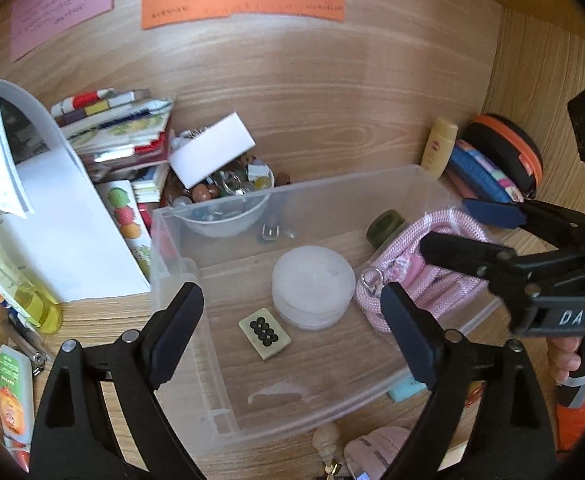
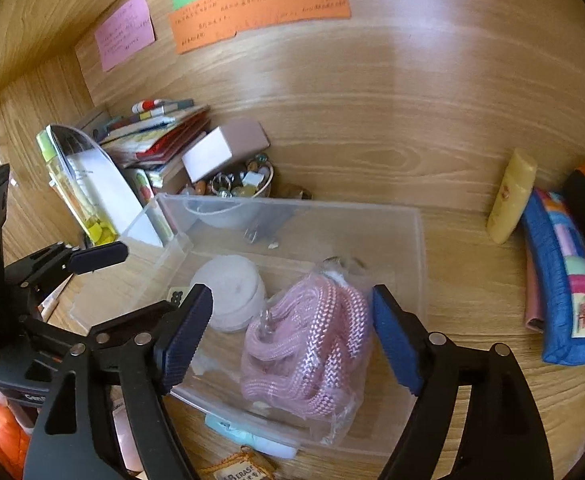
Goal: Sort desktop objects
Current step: 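Withdraw both grippers from the clear box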
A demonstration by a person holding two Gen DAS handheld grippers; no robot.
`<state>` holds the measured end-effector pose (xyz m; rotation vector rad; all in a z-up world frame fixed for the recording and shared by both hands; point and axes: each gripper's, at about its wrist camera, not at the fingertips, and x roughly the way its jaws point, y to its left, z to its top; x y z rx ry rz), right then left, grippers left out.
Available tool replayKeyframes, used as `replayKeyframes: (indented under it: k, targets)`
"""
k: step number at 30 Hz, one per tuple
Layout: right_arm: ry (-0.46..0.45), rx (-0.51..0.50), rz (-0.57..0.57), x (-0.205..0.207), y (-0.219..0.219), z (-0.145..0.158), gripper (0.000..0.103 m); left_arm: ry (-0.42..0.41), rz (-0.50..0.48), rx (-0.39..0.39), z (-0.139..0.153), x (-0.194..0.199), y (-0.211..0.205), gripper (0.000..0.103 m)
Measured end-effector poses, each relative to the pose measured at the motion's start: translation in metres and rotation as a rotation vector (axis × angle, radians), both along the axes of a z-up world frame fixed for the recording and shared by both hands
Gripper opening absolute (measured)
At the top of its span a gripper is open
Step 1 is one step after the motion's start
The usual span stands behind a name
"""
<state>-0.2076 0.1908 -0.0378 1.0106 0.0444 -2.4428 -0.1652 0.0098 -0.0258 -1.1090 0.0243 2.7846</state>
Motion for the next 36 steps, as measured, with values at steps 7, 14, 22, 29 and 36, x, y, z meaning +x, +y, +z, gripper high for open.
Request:
replayKeyframes:
  k: [7,14,22,29,36]
  targets:
    - [0.08,-0.012,-0.042,0.023,0.014,0.027,0.084,0.032,0.02,0.045,0.018,0.015,-0.012,0.091]
    - [0.133,-0.003,-0.037,0.056,0.023,0.04,0.086,0.107,0.039,0.026,0.043,0.05,-0.021,0.096]
    - [0.145,0.01,-0.008,0.09,0.034,0.035,0.092,0.142,0.038,-0.027,0.047,0.094,-0.018,0.1]
    - [0.115,0.049,0.017,0.114,0.042,0.019,0.092,0.11,0.022,-0.082,0.033,0.125,-0.013,0.1]
    - [0.068,0.088,0.032,0.134,0.049,-0.002,0.092,0.035,0.037,-0.106,0.009,0.155,-0.013,0.1]
